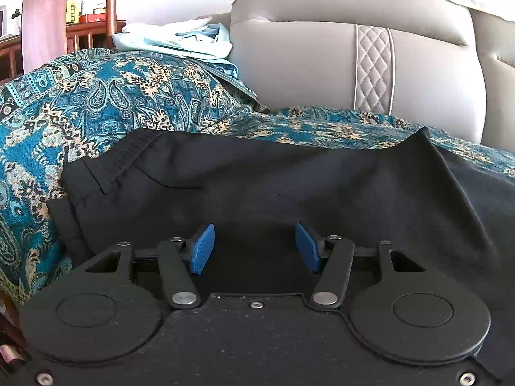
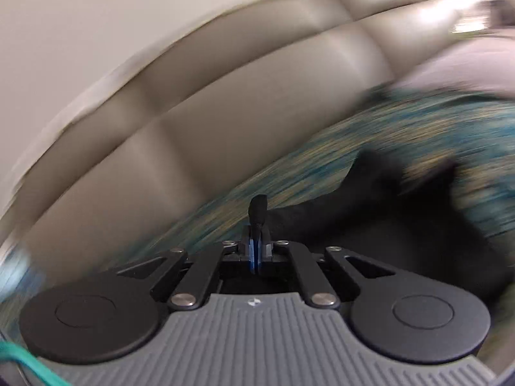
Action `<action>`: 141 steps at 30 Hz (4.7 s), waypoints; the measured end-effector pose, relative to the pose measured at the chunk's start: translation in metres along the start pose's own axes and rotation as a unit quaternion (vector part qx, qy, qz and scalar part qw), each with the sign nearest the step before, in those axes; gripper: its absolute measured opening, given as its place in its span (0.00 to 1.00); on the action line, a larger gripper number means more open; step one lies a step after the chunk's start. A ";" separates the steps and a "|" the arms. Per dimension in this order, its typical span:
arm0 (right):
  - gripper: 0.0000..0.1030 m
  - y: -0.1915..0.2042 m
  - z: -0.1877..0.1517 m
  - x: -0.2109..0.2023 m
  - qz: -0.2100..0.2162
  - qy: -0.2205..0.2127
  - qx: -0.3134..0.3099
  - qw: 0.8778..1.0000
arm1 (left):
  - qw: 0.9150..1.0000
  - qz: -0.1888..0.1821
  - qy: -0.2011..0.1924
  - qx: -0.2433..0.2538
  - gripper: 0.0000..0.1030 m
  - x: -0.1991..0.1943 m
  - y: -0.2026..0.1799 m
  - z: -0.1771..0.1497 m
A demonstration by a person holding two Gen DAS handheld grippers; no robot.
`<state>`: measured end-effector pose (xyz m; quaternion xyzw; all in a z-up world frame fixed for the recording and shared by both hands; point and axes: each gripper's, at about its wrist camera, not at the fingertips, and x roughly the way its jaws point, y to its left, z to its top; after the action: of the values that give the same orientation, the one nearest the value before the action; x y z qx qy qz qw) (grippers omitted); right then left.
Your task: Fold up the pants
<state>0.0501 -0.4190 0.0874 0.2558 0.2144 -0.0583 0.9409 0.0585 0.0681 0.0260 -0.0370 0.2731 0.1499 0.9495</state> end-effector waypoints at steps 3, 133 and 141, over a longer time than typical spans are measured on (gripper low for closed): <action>0.04 0.061 -0.047 0.021 0.076 0.080 -0.085 0.990 | 1.000 -0.001 -0.003 -0.001 0.53 0.000 0.000 -0.001; 1.00 -0.101 0.020 0.003 -0.076 -0.068 0.050 0.994 | 0.999 0.011 -0.038 0.018 0.57 -0.004 -0.004 -0.013; 1.00 -0.012 -0.079 -0.010 0.175 0.087 0.003 0.981 | 0.999 0.005 -0.032 0.023 0.60 -0.002 -0.001 -0.010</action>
<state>0.0091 -0.3894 0.0242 0.2964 0.2474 0.1288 0.9134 0.0520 0.0654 0.0185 -0.0086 0.2459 0.1488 0.9578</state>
